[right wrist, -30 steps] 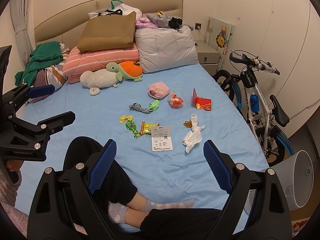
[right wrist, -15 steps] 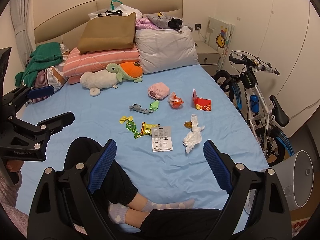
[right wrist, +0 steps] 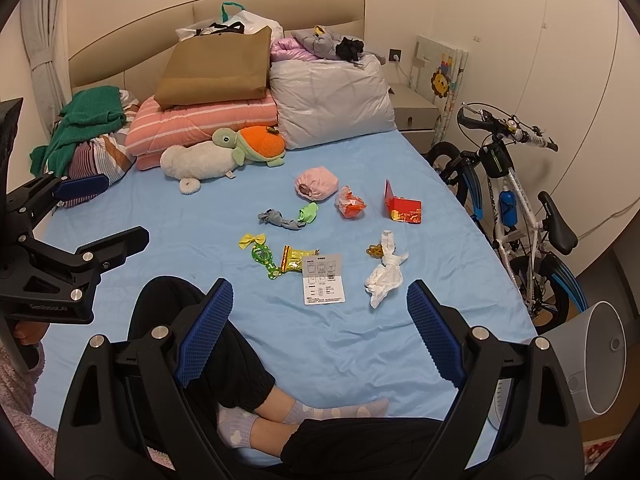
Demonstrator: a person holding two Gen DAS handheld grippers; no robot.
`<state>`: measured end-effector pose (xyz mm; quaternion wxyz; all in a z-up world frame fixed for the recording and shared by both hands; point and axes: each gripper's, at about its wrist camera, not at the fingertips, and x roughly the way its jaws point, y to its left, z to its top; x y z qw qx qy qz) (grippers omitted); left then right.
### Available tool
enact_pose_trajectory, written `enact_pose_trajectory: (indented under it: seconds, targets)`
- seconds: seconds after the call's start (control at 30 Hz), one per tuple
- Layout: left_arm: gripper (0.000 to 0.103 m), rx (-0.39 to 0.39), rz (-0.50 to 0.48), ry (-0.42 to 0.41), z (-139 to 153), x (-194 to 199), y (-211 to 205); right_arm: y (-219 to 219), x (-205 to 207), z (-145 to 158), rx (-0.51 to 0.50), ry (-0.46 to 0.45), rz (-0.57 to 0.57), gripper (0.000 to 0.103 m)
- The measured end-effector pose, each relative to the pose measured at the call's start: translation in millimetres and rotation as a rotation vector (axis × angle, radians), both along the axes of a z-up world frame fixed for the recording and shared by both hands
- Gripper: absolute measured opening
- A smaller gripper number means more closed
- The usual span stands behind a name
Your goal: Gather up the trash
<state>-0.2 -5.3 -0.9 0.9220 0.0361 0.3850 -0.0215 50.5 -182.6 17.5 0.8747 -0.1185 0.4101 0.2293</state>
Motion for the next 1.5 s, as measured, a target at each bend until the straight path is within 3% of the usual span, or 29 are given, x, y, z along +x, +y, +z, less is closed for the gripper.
enact_pose_trajectory:
  seconds: [1.5]
  targets:
    - [0.098, 0.000, -0.001, -0.008, 3.4, -1.3, 1.2, -0.8, -2.3, 19.3, 0.002, -0.013, 0.001, 0.086]
